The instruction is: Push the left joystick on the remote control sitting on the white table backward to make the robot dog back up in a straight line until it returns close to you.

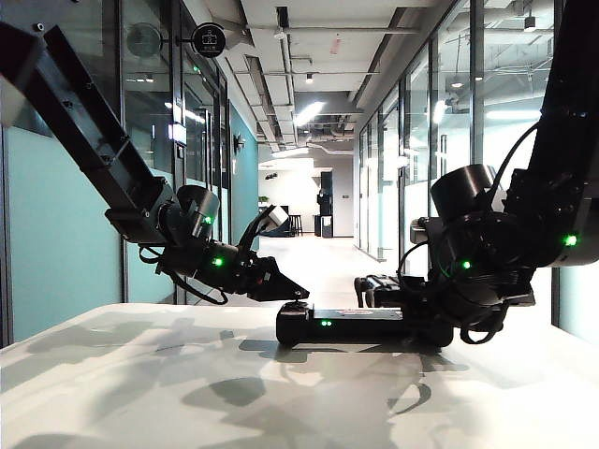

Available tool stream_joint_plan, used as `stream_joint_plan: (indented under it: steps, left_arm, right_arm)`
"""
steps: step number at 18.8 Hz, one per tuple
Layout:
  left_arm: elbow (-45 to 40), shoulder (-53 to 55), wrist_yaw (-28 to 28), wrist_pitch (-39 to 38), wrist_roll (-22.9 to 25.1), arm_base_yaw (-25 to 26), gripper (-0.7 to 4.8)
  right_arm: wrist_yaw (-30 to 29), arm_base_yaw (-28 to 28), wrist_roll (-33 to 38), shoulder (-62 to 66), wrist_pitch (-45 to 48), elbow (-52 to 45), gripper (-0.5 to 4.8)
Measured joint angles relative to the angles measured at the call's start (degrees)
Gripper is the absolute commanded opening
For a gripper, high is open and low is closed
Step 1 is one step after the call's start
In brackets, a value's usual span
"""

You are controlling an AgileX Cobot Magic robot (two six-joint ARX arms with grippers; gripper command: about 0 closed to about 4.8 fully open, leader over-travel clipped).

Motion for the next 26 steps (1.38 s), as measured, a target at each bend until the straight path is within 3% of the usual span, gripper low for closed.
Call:
stream_joint_plan:
  steps: [7, 10, 13, 15, 18, 19, 20, 26]
  left_arm:
    - [0.0, 0.0, -1.9, 0.0, -0.5, 0.0, -0.06]
    - [0.0, -0.3, -12.5, 1.3, -6.0, -0.3, -0.06]
    - [0.0, -0.7, -18.8, 1.4, -8.5, -0.3, -0.06]
    - [-0.1, -1.8, -31.0, 2.2, -16.2, -0.3, -0.06]
    - [-0.1, -4.5, -40.5, 2.0, -19.1, -0.2, -0.06]
    - [-0.1, -5.9, -42.3, 1.5, -19.6, -0.2, -0.06]
    - [-0.1, -7.5, -42.7, 0.1, -20.5, -0.2, -0.06]
    - [0.0, -13.6, -44.9, -8.8, -20.8, -0.2, -0.06]
  right_arm:
    - [0.0, 0.0, 0.0, 0.0, 0.0, 0.0, 1.56]
    - [0.1, 0.0, 0.0, 0.0, 0.2, 0.0, 1.57]
    - [0.2, 0.0, 0.0, 0.0, 0.1, 0.0, 1.57]
    - [0.2, 0.0, 0.0, 0.0, 0.1, 0.0, 1.57]
    - [0.2, 0.0, 0.0, 0.0, 0.1, 0.0, 1.79]
    - [0.2, 0.0, 0.0, 0.0, 0.1, 0.0, 2.57]
    - [0.2, 0.0, -0.1, 0.0, 0.1, 0.0, 2.83]
    - [0.3, 0.0, -1.7, -0.1, 0.3, 0.0, 2.84]
